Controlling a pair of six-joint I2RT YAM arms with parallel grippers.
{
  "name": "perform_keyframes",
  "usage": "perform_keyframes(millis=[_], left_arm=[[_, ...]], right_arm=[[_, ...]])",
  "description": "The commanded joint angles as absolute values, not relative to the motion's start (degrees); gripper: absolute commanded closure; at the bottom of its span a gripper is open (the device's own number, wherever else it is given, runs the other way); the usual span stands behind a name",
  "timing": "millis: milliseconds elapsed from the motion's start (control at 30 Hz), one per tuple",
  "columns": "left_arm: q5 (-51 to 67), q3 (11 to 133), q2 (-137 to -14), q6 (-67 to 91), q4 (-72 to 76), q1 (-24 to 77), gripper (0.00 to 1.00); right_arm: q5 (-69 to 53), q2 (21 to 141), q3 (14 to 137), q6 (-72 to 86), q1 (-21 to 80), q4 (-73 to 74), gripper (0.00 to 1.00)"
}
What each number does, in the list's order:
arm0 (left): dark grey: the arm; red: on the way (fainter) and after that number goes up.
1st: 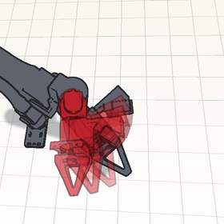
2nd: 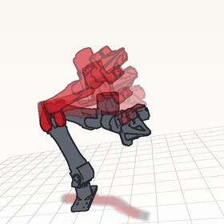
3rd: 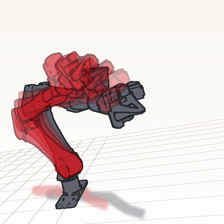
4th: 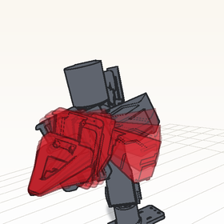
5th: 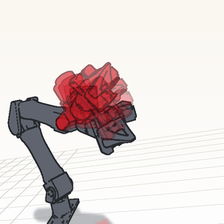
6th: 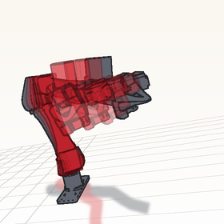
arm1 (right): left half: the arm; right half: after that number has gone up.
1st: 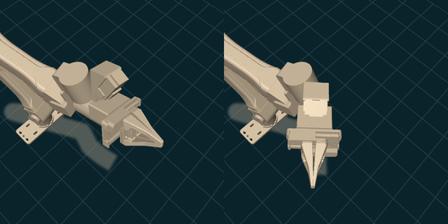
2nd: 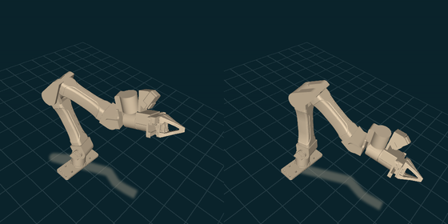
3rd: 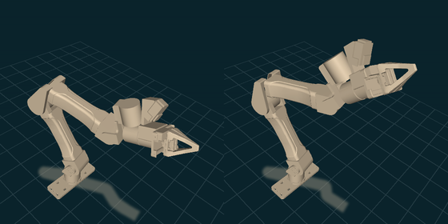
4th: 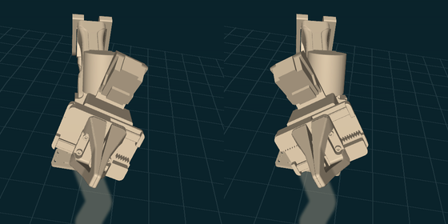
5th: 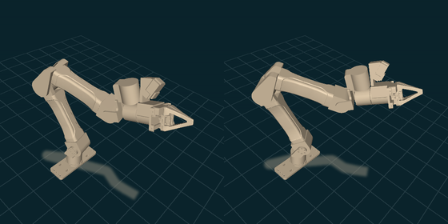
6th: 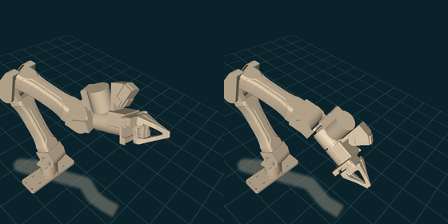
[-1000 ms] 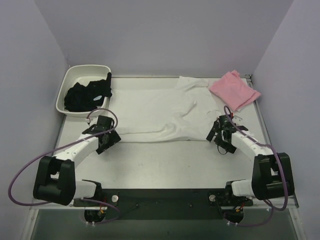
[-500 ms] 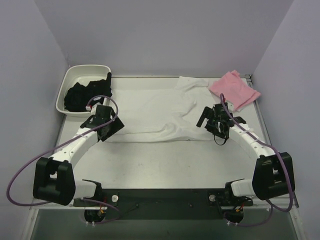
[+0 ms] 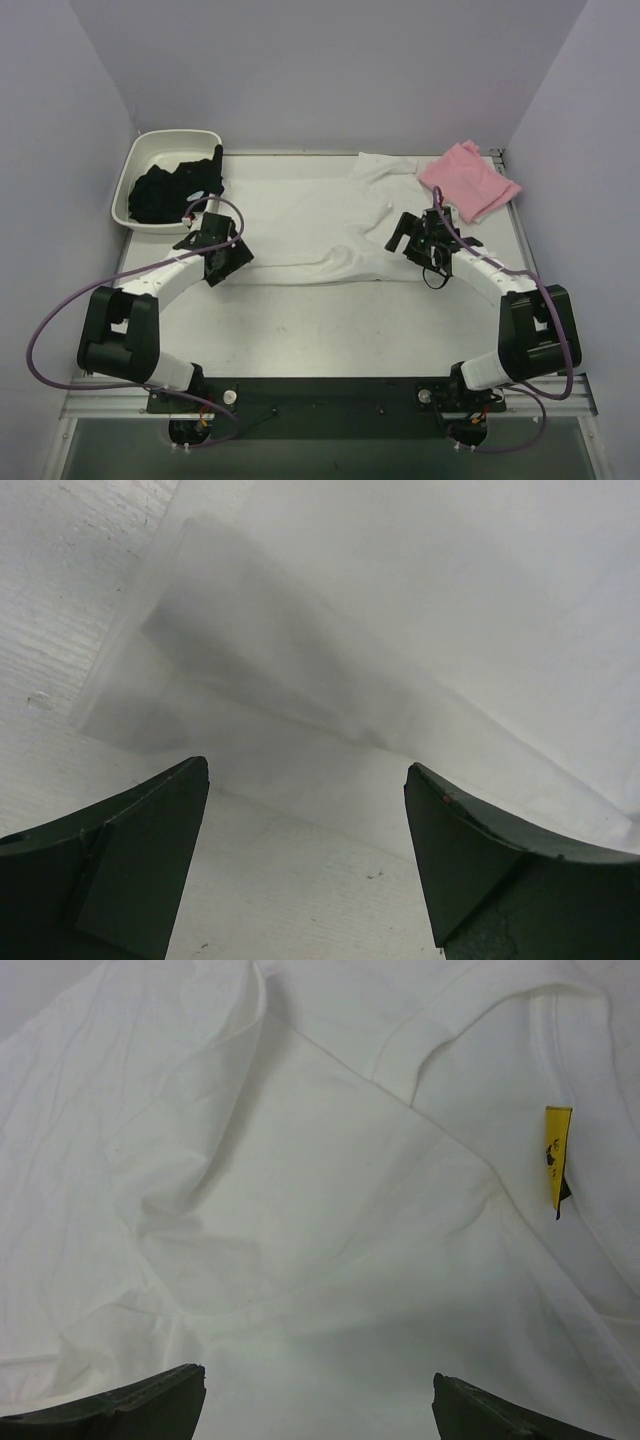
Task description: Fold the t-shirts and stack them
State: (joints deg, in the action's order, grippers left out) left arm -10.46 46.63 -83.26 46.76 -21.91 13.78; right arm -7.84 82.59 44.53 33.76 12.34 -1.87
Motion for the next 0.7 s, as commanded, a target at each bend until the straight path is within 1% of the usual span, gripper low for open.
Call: perform_keyframes(millis=[0,333,667], left_arm=[[-11.69,45.62,-84.20,46.14,-18.20,13.80,0.11],[-12.83,42.63,-87.10,46.32,-14.94,13.89,0.11],[-12.57,36.57,-82.54,47.28,-16.17,13.89,0.12]], right_arm=[[-7.38,84.37,42.37,32.87,11.60,-5.36,0.00],[-7.12,87.19,39.65,34.54,11.34,-5.98,0.01],[-4.57,83.41,34.20,35.51,11.34,-3.17,0.02]])
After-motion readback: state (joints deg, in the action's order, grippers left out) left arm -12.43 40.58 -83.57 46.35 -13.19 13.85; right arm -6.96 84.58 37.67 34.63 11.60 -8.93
